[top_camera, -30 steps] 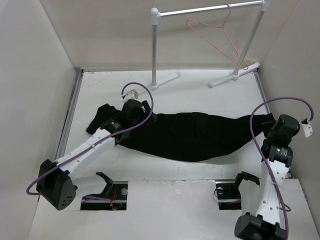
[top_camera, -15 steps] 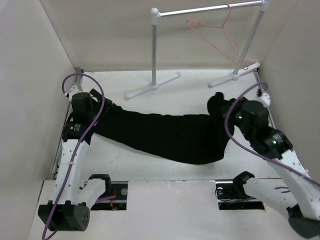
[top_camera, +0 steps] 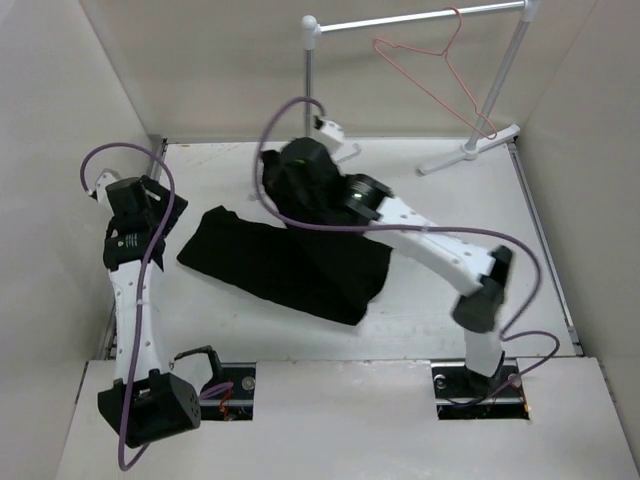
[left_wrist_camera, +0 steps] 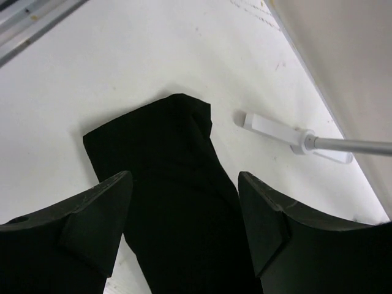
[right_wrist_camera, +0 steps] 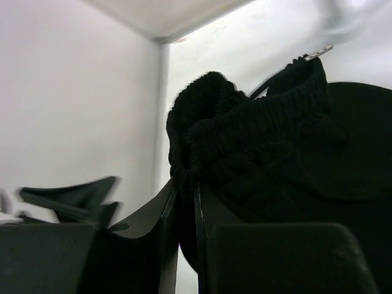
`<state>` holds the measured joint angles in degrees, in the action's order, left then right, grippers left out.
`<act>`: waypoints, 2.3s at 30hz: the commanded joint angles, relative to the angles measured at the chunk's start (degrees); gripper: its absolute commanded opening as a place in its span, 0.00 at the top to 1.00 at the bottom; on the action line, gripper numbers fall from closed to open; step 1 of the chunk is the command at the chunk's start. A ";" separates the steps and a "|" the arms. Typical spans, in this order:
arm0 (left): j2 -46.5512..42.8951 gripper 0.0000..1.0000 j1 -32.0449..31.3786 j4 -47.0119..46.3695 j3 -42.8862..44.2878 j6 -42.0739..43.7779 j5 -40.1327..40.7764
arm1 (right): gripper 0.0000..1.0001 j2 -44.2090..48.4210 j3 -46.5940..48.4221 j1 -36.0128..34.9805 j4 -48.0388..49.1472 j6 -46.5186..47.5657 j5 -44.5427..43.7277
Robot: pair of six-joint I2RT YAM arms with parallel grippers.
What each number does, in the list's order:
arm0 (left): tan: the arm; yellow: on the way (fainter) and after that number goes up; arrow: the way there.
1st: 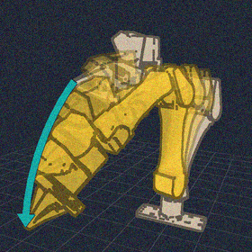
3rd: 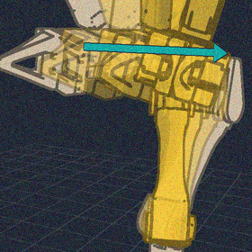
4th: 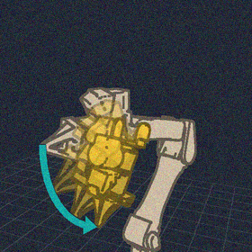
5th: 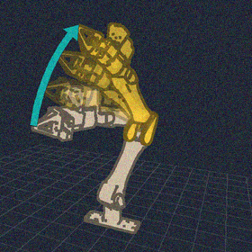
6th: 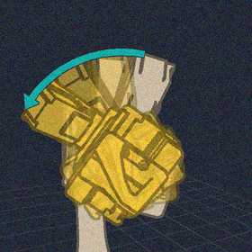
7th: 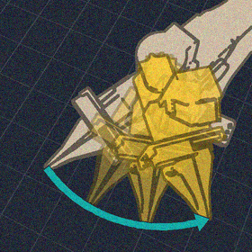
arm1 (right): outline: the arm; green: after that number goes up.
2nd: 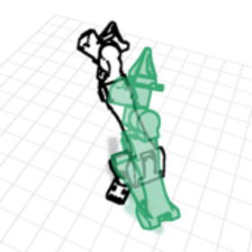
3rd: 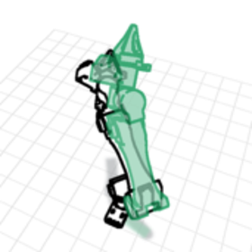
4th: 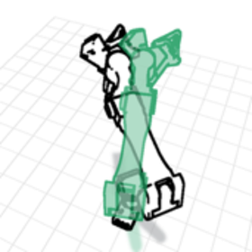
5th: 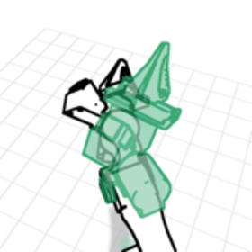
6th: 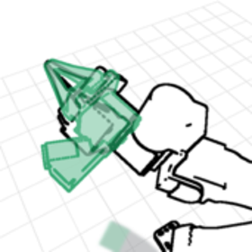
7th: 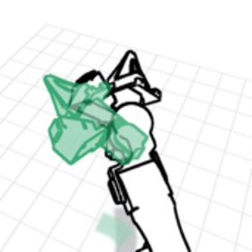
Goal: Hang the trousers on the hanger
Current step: Fold the trousers at the center of the board.
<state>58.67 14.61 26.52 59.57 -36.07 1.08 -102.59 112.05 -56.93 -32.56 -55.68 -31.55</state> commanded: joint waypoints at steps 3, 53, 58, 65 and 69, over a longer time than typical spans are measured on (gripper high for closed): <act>1.09 0.32 4.49 -0.51 8.44 0.74 3.22 | 0.81 -28.58 37.73 -5.51 0.13 -4.51 1.57; -9.89 0.70 -38.43 2.65 -16.77 -11.81 14.47 | 0.72 44.45 -31.99 -19.53 -3.57 19.46 -4.89; -8.23 0.70 -56.63 4.59 -16.07 -19.46 19.73 | 0.39 46.36 -58.67 6.91 26.63 12.37 26.39; 1.86 0.69 -71.59 3.54 -12.65 -24.13 31.34 | 0.38 25.36 -62.40 16.45 41.43 9.28 37.35; 6.18 0.69 -72.32 -0.85 -10.00 -23.60 34.16 | 0.62 21.46 -62.99 15.58 41.52 4.28 36.56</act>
<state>64.47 -57.60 28.67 45.87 -57.58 28.73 -82.32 48.01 -40.62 -0.73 -47.05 1.26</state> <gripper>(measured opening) 0.310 0.398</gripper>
